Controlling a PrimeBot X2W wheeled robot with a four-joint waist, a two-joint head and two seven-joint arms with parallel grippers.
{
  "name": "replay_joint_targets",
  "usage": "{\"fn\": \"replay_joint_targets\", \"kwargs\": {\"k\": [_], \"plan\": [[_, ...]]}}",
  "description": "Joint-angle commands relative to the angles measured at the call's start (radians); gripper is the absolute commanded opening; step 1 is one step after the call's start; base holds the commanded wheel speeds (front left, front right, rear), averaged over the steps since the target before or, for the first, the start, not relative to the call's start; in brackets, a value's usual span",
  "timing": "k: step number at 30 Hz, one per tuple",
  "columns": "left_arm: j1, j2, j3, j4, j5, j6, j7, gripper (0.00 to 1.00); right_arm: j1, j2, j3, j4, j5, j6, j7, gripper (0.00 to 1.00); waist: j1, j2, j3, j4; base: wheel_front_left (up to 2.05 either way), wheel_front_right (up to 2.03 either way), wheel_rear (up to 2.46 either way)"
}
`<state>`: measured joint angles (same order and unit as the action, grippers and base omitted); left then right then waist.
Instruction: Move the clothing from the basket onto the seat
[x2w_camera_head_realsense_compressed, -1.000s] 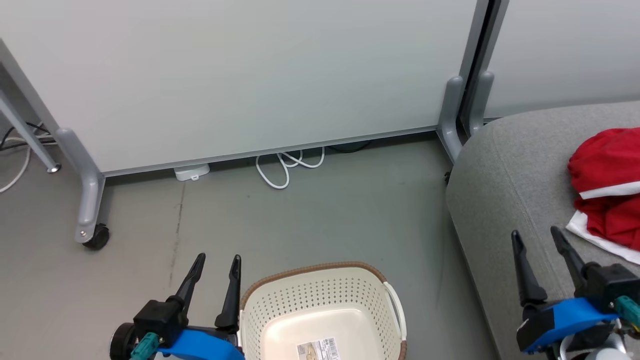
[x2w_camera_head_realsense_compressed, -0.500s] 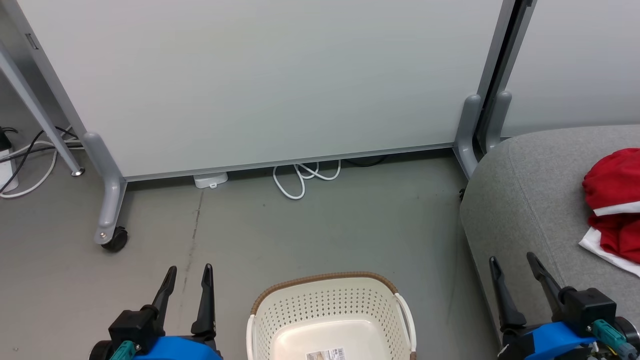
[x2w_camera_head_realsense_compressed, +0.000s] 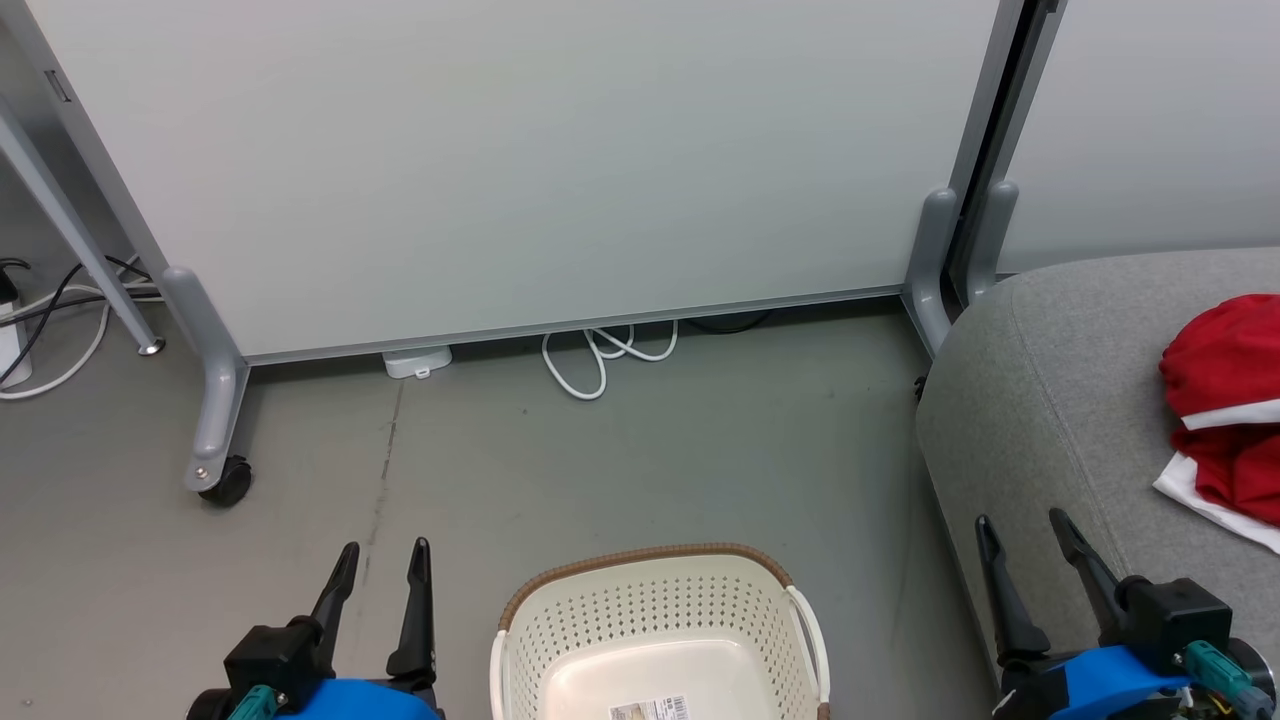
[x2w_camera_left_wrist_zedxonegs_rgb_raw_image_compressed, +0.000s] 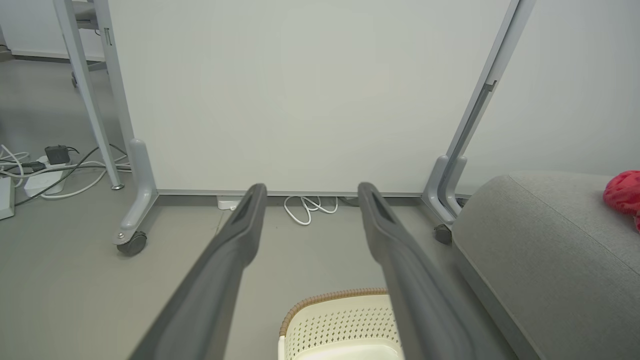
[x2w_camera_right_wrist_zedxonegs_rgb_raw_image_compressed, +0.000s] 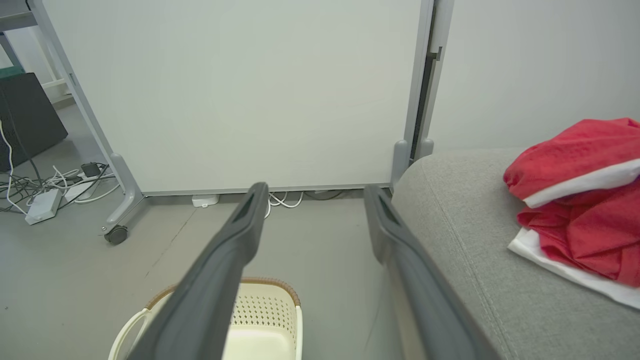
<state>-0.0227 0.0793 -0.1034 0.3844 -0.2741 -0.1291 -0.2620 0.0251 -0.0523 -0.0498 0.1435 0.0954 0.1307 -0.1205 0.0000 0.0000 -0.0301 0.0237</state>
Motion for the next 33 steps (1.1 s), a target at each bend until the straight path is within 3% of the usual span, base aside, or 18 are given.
{"fn": "replay_joint_targets", "kwargs": {"k": [1, 7, 8, 16, 33], "plan": [[-0.008, 0.004, 0.001, 0.002, -0.004, -0.002, -0.004, 1.00, 0.014, 0.003, 0.000, -0.001, 0.005, 0.000, -0.005, 1.00, 0.0000, 0.0000, 0.001, 0.001, 0.00, 0.00, 0.00], [-0.013, 0.002, 0.001, 0.010, -0.002, -0.002, -0.004, 1.00, 0.004, 0.003, 0.007, 0.004, 0.018, 0.000, -0.007, 1.00, 0.0000, 0.0000, 0.002, 0.002, 0.00, 0.00, 0.00], [-0.002, 0.000, -0.001, 0.009, 0.000, 0.000, 0.000, 0.00, 0.000, 0.000, 0.008, 0.002, 0.013, 0.000, -0.002, 0.00, 0.0000, 0.0000, 0.002, 0.002, 0.00, 0.00, 0.00], [0.043, -0.011, -0.004, 0.071, -0.010, 0.000, 0.008, 0.00, 0.012, 0.006, 0.008, 0.074, 0.024, 0.000, 0.005, 0.00, 0.0000, 0.0000, 0.003, 0.001, 0.00, 0.00, 0.00], [0.011, -0.015, 0.047, 0.022, -0.305, 0.000, 0.091, 0.00, -0.023, 0.005, -0.009, 0.078, 0.356, 0.000, 0.056, 0.00, 0.0000, 0.0000, 0.007, -0.002, 0.00, 0.00, 0.00]]}}
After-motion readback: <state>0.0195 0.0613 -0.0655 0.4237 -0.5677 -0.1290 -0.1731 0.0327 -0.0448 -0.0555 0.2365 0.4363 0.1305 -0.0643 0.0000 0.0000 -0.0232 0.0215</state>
